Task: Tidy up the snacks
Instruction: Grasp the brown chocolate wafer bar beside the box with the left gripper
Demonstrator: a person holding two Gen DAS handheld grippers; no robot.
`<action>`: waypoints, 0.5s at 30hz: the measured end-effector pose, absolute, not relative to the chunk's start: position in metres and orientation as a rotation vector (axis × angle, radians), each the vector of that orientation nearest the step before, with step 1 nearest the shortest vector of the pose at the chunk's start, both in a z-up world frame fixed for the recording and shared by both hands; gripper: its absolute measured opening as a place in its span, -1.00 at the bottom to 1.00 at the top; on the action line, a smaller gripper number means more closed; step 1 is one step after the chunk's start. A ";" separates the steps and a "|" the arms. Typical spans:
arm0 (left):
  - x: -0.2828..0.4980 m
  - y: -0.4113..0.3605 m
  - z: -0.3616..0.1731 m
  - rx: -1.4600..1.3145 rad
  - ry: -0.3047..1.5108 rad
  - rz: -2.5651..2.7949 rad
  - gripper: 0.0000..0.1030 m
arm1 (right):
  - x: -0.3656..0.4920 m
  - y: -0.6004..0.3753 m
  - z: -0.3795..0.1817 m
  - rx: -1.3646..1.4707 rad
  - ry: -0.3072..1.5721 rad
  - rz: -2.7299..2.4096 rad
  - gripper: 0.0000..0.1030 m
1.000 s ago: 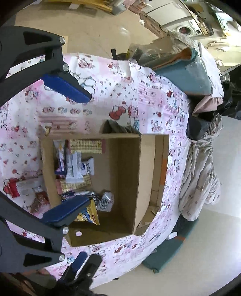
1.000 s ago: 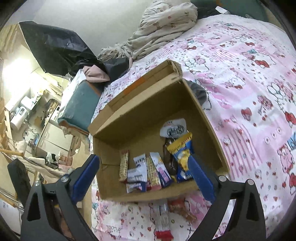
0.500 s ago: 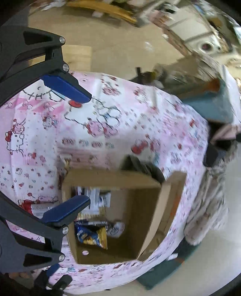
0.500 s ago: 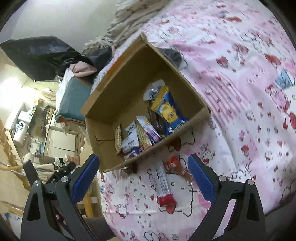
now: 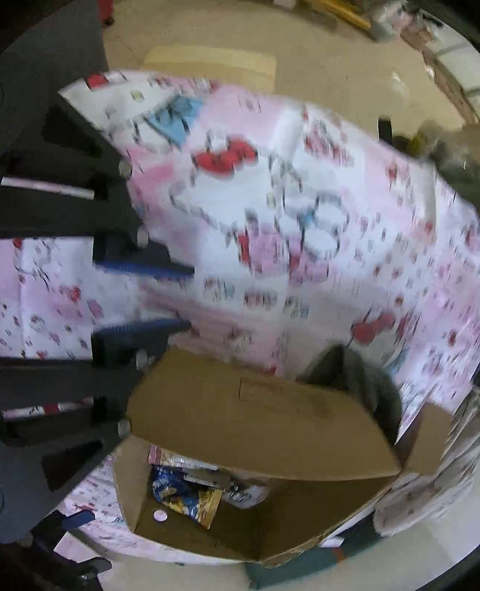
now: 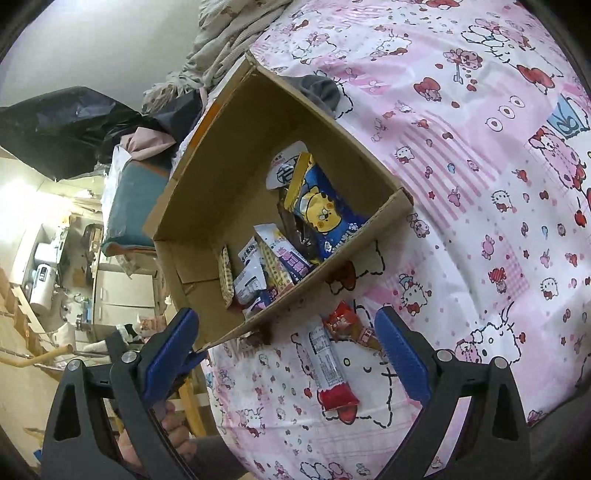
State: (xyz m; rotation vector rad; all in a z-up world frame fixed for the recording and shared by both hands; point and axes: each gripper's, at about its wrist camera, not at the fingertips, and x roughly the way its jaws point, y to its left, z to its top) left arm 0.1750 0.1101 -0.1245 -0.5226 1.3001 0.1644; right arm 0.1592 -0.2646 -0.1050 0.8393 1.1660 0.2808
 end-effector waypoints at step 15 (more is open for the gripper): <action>0.177 0.081 -0.172 -0.548 1.465 0.056 -0.93 | 0.164 -0.252 -0.111 0.808 1.220 0.287 0.91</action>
